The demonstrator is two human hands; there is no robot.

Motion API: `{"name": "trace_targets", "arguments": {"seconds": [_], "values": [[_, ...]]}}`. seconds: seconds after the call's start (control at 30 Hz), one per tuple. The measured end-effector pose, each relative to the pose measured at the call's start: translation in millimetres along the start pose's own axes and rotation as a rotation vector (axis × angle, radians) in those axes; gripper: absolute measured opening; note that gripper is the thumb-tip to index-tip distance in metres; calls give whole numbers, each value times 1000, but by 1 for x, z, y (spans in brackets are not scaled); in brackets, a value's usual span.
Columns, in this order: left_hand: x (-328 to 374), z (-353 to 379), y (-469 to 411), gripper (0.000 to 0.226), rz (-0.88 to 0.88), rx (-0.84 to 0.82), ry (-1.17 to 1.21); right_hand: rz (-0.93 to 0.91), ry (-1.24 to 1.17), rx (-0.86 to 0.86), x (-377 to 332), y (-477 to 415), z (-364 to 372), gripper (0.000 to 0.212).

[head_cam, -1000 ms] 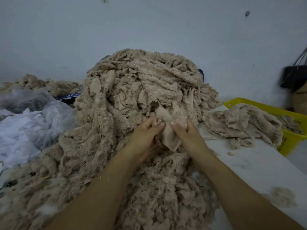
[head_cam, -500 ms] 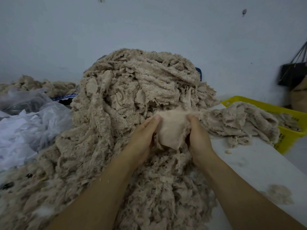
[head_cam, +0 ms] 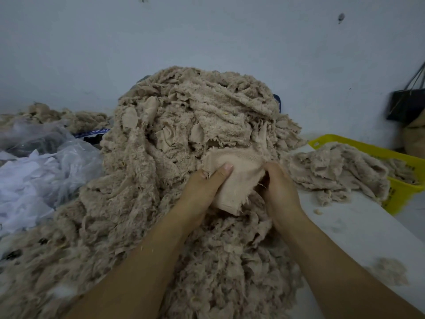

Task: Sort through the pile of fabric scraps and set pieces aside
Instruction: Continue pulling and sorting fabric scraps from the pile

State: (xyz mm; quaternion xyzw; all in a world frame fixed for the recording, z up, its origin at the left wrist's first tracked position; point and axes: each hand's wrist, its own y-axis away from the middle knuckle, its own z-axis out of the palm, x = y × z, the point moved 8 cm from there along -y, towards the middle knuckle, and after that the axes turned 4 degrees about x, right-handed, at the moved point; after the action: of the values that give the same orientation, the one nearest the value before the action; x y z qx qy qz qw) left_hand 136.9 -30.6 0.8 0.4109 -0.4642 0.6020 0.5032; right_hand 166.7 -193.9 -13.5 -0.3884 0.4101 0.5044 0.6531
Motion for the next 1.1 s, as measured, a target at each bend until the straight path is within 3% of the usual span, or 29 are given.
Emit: {"name": "trace_targets", "arguments": {"seconds": [0.1,0.2,0.27,0.4,0.47,0.57,0.7,0.77,0.87,0.93,1.03,1.1], "values": [[1,-1,0,9,-1,8,8,54,-31,-76,5,2,10,28],[-1,-3,-1,13,-15,34,35,9,53,-219,6,9,22,57],[-3,-10,-3,17,-55,98,124,18,180,-385,10,19,33,48],[-7,-38,-11,36,-200,291,472,-35,704,-621,17,38,44,30],[-10,-52,-14,41,-271,368,619,-16,763,-690,21,44,47,15],[-11,-66,-18,41,-272,440,756,20,626,-531,11,35,40,18],[-8,-78,-19,34,-198,527,850,313,108,-318,10,29,25,31],[-3,-75,-20,34,-145,491,772,396,-112,-345,10,31,25,41],[3,-61,-20,33,-71,388,418,378,-265,-395,7,29,32,39],[5,-42,-14,32,-44,254,149,333,-249,-382,8,27,33,39],[-5,-10,-1,57,-46,-12,-296,337,-184,-406,14,27,36,41],[-7,-1,1,37,12,-61,-329,330,-105,-413,19,27,36,42]]}}
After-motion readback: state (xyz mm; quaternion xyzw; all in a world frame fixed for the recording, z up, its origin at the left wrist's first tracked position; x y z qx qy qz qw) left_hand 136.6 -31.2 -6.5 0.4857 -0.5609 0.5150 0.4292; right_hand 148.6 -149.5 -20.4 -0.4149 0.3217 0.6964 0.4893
